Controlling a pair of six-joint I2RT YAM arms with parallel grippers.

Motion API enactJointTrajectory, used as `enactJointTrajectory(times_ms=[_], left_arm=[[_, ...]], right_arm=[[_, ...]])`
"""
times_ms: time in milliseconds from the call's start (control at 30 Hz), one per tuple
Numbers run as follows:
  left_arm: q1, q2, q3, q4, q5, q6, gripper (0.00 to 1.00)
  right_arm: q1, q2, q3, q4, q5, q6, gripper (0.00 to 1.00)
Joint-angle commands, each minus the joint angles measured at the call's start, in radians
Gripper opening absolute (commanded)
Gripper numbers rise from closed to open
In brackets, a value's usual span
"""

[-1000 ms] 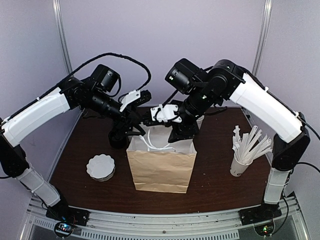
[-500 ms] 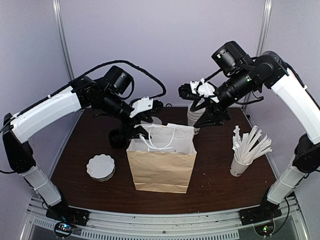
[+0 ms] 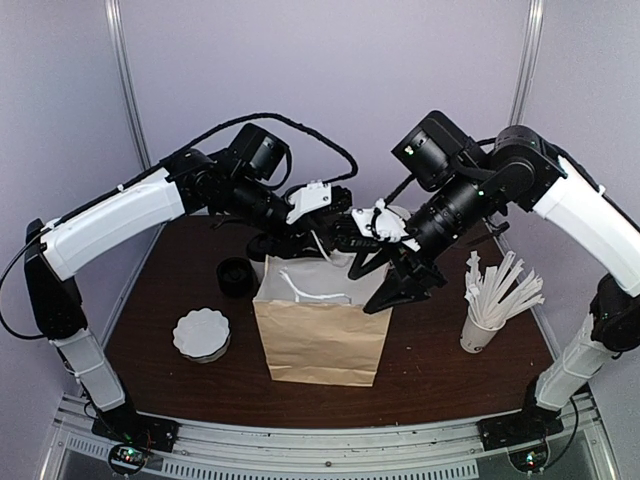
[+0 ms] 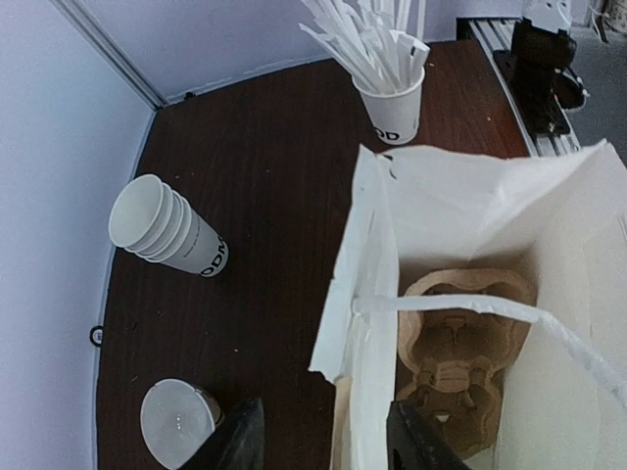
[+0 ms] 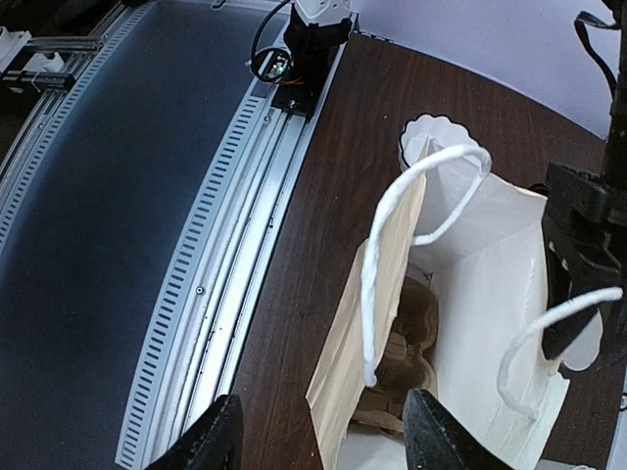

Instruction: Pack the takeout coffee

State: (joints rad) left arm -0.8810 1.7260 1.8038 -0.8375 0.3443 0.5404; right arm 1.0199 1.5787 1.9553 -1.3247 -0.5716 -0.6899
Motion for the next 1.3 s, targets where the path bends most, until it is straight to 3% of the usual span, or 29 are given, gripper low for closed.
enactJointTrajectory(times_ms=[0, 100, 300, 400, 500, 600, 933, 1267], left_arm=[[-0.003, -0.001, 0.025, 0.110, -0.009, -0.089, 0.38], [-0.003, 0.004, 0.029, 0.120, -0.016, -0.119, 0.23], [0.003, 0.001, 0.048, 0.112, -0.018, -0.158, 0.19], [0.016, -0.002, 0.065, 0.096, -0.005, -0.177, 0.14], [0.028, -0.007, 0.088, 0.063, 0.029, -0.186, 0.01], [0.035, -0.010, 0.106, 0.044, 0.056, -0.205, 0.00], [0.053, 0.055, 0.326, -0.078, -0.003, -0.341, 0.00], [0.054, 0.044, 0.443, -0.084, -0.081, -0.401, 0.00]], right_arm=[[0.044, 0.027, 0.025, 0.124, 0.159, 0.104, 0.59], [0.080, 0.055, 0.043, 0.099, 0.137, 0.087, 0.59], [0.170, 0.105, 0.033, 0.158, 0.323, 0.138, 0.58], [0.172, 0.125, 0.047, 0.192, 0.376, 0.165, 0.51], [0.172, 0.139, 0.082, 0.194, 0.405, 0.161, 0.30], [0.172, 0.157, 0.108, 0.182, 0.420, 0.145, 0.00], [0.164, 0.128, 0.242, 0.159, 0.464, 0.040, 0.00], [0.085, 0.144, 0.382, 0.138, 0.385, -0.041, 0.00]])
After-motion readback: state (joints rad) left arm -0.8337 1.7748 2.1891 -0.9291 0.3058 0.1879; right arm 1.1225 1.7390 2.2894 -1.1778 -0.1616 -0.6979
